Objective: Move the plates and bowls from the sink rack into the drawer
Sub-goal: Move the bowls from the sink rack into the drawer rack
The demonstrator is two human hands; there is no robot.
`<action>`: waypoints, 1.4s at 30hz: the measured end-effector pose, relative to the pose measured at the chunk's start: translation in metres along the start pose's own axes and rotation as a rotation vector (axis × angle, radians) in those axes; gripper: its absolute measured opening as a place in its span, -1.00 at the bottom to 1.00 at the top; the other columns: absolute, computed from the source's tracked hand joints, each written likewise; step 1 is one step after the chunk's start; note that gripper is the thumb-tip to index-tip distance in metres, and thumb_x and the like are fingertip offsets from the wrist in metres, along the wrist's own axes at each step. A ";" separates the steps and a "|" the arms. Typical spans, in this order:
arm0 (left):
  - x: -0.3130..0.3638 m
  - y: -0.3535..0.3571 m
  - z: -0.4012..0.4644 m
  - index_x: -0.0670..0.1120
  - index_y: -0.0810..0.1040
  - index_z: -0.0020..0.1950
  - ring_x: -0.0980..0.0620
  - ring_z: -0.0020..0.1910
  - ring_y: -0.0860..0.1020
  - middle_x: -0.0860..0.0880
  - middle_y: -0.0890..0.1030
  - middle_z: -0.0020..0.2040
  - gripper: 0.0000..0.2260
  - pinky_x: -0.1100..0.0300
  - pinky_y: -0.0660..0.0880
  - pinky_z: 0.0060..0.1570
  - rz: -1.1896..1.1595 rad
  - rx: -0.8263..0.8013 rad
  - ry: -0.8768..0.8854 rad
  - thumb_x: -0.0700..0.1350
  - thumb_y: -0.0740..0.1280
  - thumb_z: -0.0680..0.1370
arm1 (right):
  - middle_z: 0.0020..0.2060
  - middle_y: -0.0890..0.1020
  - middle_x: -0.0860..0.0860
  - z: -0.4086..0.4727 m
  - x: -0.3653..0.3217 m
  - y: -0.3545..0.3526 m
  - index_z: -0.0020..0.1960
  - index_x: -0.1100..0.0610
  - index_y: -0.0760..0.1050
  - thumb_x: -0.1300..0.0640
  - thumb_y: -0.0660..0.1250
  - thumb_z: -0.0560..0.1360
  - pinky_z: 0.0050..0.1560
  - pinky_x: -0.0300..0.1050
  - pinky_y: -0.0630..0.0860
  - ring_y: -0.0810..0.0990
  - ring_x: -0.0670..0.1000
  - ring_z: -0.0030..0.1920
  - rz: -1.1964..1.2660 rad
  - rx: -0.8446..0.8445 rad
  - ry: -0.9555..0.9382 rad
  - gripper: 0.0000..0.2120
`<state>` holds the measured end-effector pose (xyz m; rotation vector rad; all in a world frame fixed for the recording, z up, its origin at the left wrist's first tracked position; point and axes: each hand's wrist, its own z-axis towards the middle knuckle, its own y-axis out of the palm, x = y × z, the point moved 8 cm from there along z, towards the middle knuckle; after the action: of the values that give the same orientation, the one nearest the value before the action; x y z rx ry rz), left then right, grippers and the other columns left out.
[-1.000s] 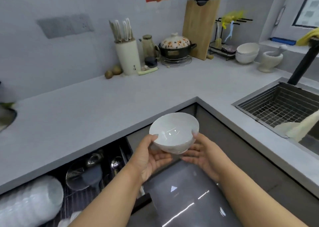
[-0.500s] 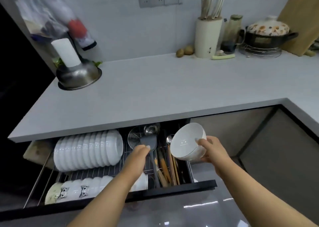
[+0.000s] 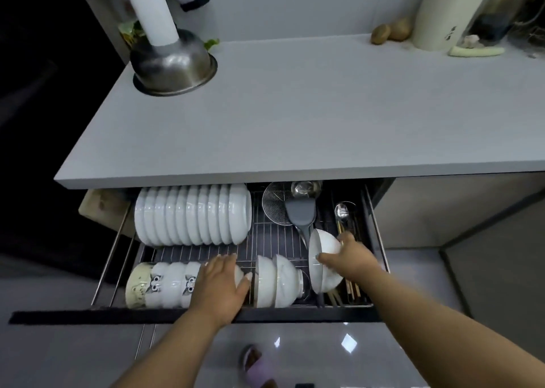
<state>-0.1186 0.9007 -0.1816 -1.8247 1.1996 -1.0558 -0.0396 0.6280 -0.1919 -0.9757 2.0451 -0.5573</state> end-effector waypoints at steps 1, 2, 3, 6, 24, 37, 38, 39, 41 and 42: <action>-0.005 0.000 -0.001 -0.06 0.08 0.56 -0.02 0.53 0.06 -0.06 0.16 0.55 -0.32 0.09 -0.06 0.51 0.018 0.006 0.009 0.27 -0.11 0.53 | 0.15 0.54 0.09 0.003 -0.002 0.009 0.37 0.07 0.25 -0.19 0.41 0.32 0.00 -0.06 0.53 0.55 0.11 0.07 -0.041 -0.011 0.012 -0.27; -0.009 0.002 -0.001 -0.06 0.08 0.56 -0.01 0.53 0.07 -0.06 0.18 0.55 -0.27 0.09 -0.07 0.51 0.031 0.013 0.014 0.28 -0.17 0.47 | 0.14 0.54 0.09 0.005 -0.003 0.017 0.37 0.06 0.26 -0.20 0.40 0.31 0.02 -0.03 0.55 0.56 0.11 0.06 -0.084 -0.022 0.024 -0.26; -0.011 0.002 -0.001 -0.05 0.08 0.56 0.00 0.53 0.07 -0.05 0.18 0.54 -0.23 0.09 -0.08 0.51 0.041 0.017 0.023 0.29 -0.21 0.43 | 0.13 0.54 0.08 0.008 -0.004 0.024 0.37 0.06 0.26 -0.22 0.40 0.30 0.03 -0.01 0.56 0.56 0.11 0.06 -0.120 -0.032 0.029 -0.25; -0.010 0.002 -0.001 -0.05 0.05 0.56 0.01 0.53 0.04 -0.03 0.16 0.55 -0.24 0.08 -0.11 0.52 0.067 0.016 0.072 0.30 -0.22 0.45 | 0.15 0.53 0.08 0.014 -0.006 0.044 0.41 0.04 0.22 -0.25 0.38 0.26 0.04 0.01 0.56 0.56 0.12 0.09 -0.166 -0.071 0.047 -0.17; -0.011 0.003 0.003 -0.04 0.06 0.55 0.02 0.51 0.11 -0.01 0.21 0.53 -0.41 0.05 0.00 0.50 0.026 0.084 0.128 0.21 0.01 0.60 | 0.00 0.51 0.04 0.029 -0.031 0.087 0.40 0.21 0.24 -0.17 0.33 0.41 -0.12 -0.13 0.49 0.56 0.06 -0.02 -0.365 -0.089 0.078 -0.29; -0.012 0.002 0.003 -0.05 0.12 0.53 0.01 0.47 0.18 -0.02 0.29 0.48 -0.42 0.10 0.07 0.47 -0.007 0.102 0.142 0.20 0.05 0.59 | -0.07 0.52 0.02 0.039 -0.025 0.111 0.29 0.14 0.37 -0.13 0.33 0.39 -0.06 -0.09 0.55 0.55 0.05 -0.05 -0.229 -0.182 0.109 -0.44; -0.012 0.002 0.003 -0.06 0.14 0.53 0.01 0.47 0.20 -0.02 0.30 0.48 -0.42 0.10 0.08 0.47 -0.012 0.105 0.145 0.20 0.05 0.59 | -0.06 0.53 0.03 0.040 -0.024 0.111 0.29 0.14 0.38 -0.11 0.34 0.39 -0.03 -0.07 0.57 0.57 0.06 -0.03 -0.202 -0.192 0.119 -0.45; -0.012 0.001 0.003 -0.06 0.15 0.53 0.00 0.46 0.21 -0.03 0.31 0.47 -0.42 0.11 0.09 0.46 -0.016 0.109 0.147 0.20 0.06 0.58 | -0.04 0.54 0.04 0.041 -0.024 0.110 0.28 0.14 0.38 -0.10 0.34 0.39 -0.03 -0.05 0.58 0.57 0.07 -0.02 -0.182 -0.201 0.127 -0.45; -0.011 0.001 0.003 -0.06 0.15 0.52 0.01 0.45 0.22 -0.02 0.31 0.46 -0.43 0.12 0.11 0.45 -0.014 0.114 0.146 0.20 0.06 0.59 | -0.04 0.55 0.04 0.043 -0.024 0.107 0.28 0.14 0.38 -0.10 0.35 0.37 -0.06 -0.06 0.58 0.57 0.07 -0.04 -0.169 -0.213 0.139 -0.43; -0.012 0.000 0.002 -0.06 0.15 0.52 0.01 0.45 0.22 -0.02 0.31 0.46 -0.43 0.13 0.11 0.45 -0.014 0.117 0.145 0.20 0.06 0.59 | -0.04 0.54 0.04 0.044 -0.026 0.107 0.29 0.14 0.38 -0.10 0.36 0.36 -0.08 -0.08 0.58 0.57 0.06 -0.05 -0.170 -0.215 0.145 -0.42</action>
<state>-0.1192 0.9118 -0.1857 -1.6930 1.1835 -1.2580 -0.0417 0.7108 -0.2762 -1.2775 2.1973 -0.5162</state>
